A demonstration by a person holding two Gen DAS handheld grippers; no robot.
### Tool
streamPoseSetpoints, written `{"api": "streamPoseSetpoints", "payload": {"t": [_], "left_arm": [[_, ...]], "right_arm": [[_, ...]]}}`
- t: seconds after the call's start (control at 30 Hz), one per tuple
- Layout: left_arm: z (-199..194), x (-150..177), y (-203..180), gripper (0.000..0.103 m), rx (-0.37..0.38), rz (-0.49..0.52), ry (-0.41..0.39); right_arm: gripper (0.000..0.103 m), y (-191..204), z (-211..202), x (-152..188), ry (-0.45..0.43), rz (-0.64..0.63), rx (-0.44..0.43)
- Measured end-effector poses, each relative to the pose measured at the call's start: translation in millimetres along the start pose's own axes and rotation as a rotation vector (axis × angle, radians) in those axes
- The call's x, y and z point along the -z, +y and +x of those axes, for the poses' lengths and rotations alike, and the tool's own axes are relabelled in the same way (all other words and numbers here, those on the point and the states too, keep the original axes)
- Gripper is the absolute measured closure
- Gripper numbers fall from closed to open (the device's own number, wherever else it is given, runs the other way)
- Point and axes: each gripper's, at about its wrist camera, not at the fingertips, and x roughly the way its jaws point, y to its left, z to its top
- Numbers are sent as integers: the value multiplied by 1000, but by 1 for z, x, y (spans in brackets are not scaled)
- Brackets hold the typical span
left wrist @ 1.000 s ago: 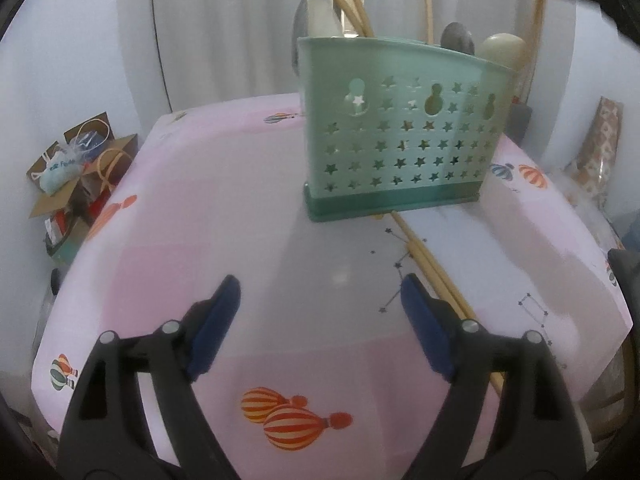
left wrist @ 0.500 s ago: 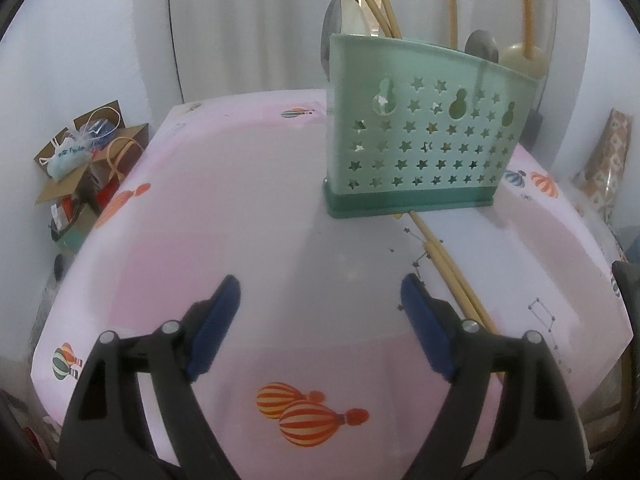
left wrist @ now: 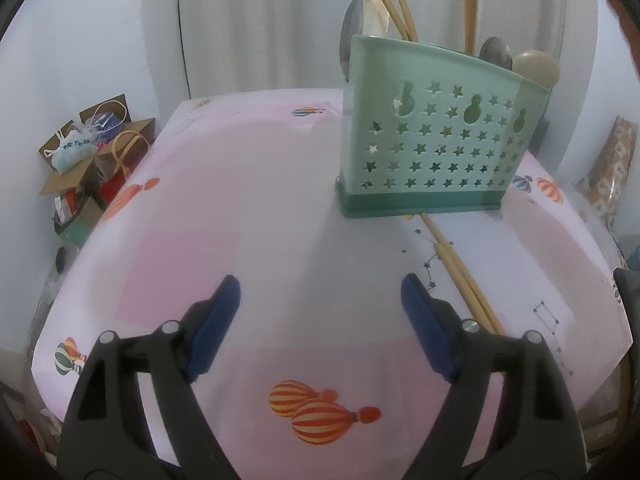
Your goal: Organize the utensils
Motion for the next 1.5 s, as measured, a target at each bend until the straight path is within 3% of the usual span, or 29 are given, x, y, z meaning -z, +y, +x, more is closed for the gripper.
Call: {"api": "streamPoseSetpoints", "payload": {"t": [0.17, 0.3, 0.53, 0.63, 0.8, 0.97, 1.5], "left_arm": [[1, -1, 1, 25, 4, -3, 2], [3, -1, 1, 25, 8, -2, 7], [7, 0, 1, 24, 7, 2, 16], [9, 1, 3, 24, 4, -2, 22], [15, 3, 2, 24, -3, -6, 43], [19, 6, -1, 24, -11, -4, 72], [23, 8, -3, 24, -12, -13, 106]], "right_arm": [[96, -24, 12, 21, 70, 66, 59], [85, -33, -8, 22, 33, 82, 76], [78, -30, -60, 43, 2, 53, 58], [76, -25, -67, 70, 65, 48, 41], [75, -17, -34, 153, 359, 115, -22], [75, -10, -5, 222, 567, 186, -46], [86, 19, 14, 241, 622, 74, -29]]}}
